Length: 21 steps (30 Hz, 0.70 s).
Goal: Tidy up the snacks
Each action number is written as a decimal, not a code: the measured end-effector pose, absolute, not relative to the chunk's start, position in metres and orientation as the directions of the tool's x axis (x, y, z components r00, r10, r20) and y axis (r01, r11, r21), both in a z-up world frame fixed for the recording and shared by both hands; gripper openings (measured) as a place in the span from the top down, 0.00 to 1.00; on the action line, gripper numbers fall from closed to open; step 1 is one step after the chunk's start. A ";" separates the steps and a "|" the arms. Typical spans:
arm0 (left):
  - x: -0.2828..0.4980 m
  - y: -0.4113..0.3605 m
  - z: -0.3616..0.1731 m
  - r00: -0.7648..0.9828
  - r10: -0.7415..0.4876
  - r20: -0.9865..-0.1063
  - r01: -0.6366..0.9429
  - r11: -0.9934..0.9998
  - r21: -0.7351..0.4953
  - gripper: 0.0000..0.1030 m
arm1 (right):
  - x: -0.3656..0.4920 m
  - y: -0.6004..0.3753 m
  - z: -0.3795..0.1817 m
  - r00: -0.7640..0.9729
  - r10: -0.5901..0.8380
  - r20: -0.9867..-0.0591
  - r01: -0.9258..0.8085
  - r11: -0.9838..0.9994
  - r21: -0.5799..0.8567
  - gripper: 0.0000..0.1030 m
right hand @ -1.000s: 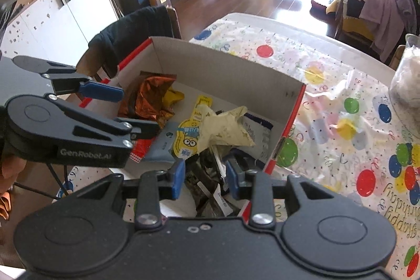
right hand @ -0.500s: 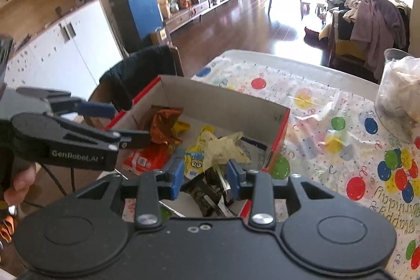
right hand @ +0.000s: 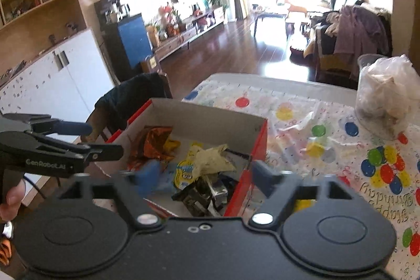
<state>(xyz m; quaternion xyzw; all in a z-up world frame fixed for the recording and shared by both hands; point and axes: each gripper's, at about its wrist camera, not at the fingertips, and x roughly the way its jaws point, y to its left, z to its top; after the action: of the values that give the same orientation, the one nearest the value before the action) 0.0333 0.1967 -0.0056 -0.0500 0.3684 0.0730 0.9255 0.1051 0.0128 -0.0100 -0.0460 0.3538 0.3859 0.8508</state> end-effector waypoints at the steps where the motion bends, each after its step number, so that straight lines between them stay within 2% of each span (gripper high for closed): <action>1: 0.031 0.196 -0.006 0.723 0.096 -0.685 -0.170 0.985 -0.041 0.15 | 0.103 0.012 -0.010 0.453 0.628 -0.633 -0.693 0.694 0.192 0.18; 2: 0.030 0.195 -0.006 0.725 0.094 -0.682 -0.168 0.985 -0.042 0.15 | 0.102 0.012 -0.010 0.449 0.635 -0.628 -0.702 0.686 0.192 0.17; 4: 0.028 0.195 -0.008 0.722 0.091 -0.685 -0.171 0.984 -0.050 0.15 | 0.098 0.011 -0.009 0.453 0.642 -0.618 -0.711 0.679 0.184 0.07; 7: 0.026 0.197 -0.011 0.722 0.076 -0.688 -0.178 0.981 -0.078 0.14 | 0.092 0.009 -0.007 0.459 0.658 -0.597 -0.725 0.666 0.176 0.01; 9: 0.024 0.198 -0.014 0.721 0.076 -0.689 -0.185 0.979 -0.086 0.00 | 0.088 0.009 -0.007 0.454 0.671 -0.587 -0.737 0.653 0.176 0.00; 21: 0.008 0.200 -0.021 0.725 0.096 -0.682 -0.245 0.961 -0.126 0.00 | 0.079 0.010 -0.009 0.472 0.661 -0.584 -0.723 0.669 0.173 0.00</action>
<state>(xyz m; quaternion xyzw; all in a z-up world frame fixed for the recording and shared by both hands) 0.0081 0.2000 -0.0211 -0.1039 0.3588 0.0923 0.9230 0.0791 0.0097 -0.0094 -0.0489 0.3176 0.4039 0.8565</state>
